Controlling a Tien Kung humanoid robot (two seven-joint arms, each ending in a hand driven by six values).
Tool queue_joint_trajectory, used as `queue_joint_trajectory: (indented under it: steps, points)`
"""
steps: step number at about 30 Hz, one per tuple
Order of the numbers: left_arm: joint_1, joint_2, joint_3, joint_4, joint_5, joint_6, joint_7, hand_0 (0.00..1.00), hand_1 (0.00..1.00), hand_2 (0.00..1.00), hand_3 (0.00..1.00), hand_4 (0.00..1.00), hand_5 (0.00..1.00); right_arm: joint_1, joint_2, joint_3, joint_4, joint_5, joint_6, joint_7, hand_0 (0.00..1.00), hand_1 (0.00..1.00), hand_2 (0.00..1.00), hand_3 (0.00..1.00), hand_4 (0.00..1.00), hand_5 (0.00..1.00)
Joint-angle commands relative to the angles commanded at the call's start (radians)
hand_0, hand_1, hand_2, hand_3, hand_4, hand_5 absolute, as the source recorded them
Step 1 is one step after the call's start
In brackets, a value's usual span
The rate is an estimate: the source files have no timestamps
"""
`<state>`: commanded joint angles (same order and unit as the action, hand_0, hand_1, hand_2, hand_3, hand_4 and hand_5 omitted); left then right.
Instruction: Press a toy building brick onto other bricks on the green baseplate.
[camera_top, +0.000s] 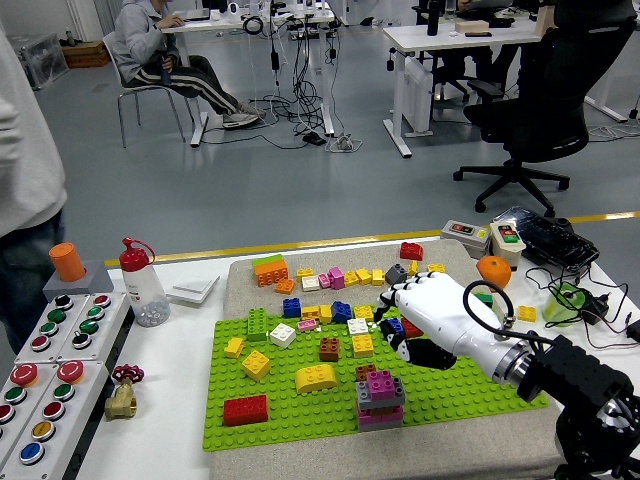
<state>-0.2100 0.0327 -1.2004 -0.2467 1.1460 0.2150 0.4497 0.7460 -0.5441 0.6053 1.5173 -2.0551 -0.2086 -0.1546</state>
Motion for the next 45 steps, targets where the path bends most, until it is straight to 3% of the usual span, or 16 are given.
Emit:
queue_joint_trajectory:
  steps: [1, 2, 9, 12, 16, 20, 31, 32, 35, 45]
  points:
    - [0.001, 0.0, 0.0, 0.0, 0.0, 0.0, 0.001, 0.633, 0.597, 0.604, 0.393, 0.3, 0.94, 0.006, 0.004, 0.004, -0.016, 0.003, -0.009, 0.004, 0.681, 0.669, 0.713, 0.765, 0.402, 0.281]
    - [0.002, 0.0, 0.0, 0.0, 0.001, 0.0, 0.002, 0.633, 0.597, 0.604, 0.394, 0.3, 0.939, 0.013, 0.011, 0.01, -0.038, 0.008, -0.023, 0.008, 0.712, 0.707, 0.781, 0.826, 0.434, 0.253]
    - [0.008, 0.0, 0.0, -0.001, 0.002, 0.002, 0.005, 0.634, 0.598, 0.604, 0.393, 0.3, 0.939, 0.02, 0.051, 0.04, -0.179, 0.072, -0.107, 0.048, 0.721, 0.732, 0.812, 0.839, 0.426, 0.259]
    - [0.01, -0.001, 0.0, -0.001, 0.002, 0.002, 0.005, 0.634, 0.598, 0.604, 0.393, 0.3, 0.939, -0.002, 0.084, 0.085, -0.228, 0.167, -0.146, 0.096, 0.721, 0.732, 0.812, 0.839, 0.426, 0.259]
    - [0.013, -0.004, -0.002, -0.002, 0.006, -0.001, 0.007, 0.634, 0.597, 0.609, 0.4, 0.3, 0.94, -0.045, 0.127, 0.171, -0.245, 0.316, -0.147, 0.162, 0.727, 0.738, 0.799, 0.82, 0.416, 0.285]
    - [0.016, -0.006, -0.002, -0.001, 0.007, -0.005, 0.008, 0.634, 0.597, 0.609, 0.401, 0.3, 0.94, -0.094, 0.15, 0.266, -0.237, 0.477, -0.096, 0.183, 0.729, 0.748, 0.786, 0.805, 0.423, 0.288]
    - [0.012, -0.011, 0.005, 0.003, -0.007, -0.005, 0.0, 0.634, 0.597, 0.611, 0.403, 0.3, 0.941, -0.235, 0.205, 0.525, -0.209, 0.878, 0.065, 0.128, 0.772, 0.779, 0.802, 0.82, 0.455, 0.342]
    - [0.012, -0.011, 0.005, 0.003, -0.008, -0.005, -0.001, 0.634, 0.6, 0.611, 0.403, 0.301, 0.942, -0.242, 0.207, 0.546, -0.206, 0.919, 0.071, 0.128, 0.776, 0.768, 0.782, 0.768, 0.456, 0.33]
    - [0.007, -0.01, 0.001, 0.004, -0.001, -0.008, -0.001, 0.634, 0.6, 0.611, 0.403, 0.301, 0.942, -0.298, 0.211, 0.611, -0.18, 1.03, 0.113, 0.122, 0.776, 0.768, 0.782, 0.768, 0.456, 0.33]
    - [-0.002, -0.01, -0.003, 0.006, 0.006, -0.011, -0.005, 0.636, 0.6, 0.615, 0.408, 0.301, 0.942, -0.395, 0.228, 0.731, -0.131, 1.382, 0.153, 0.123, 0.776, 0.768, 0.781, 0.757, 0.464, 0.336]
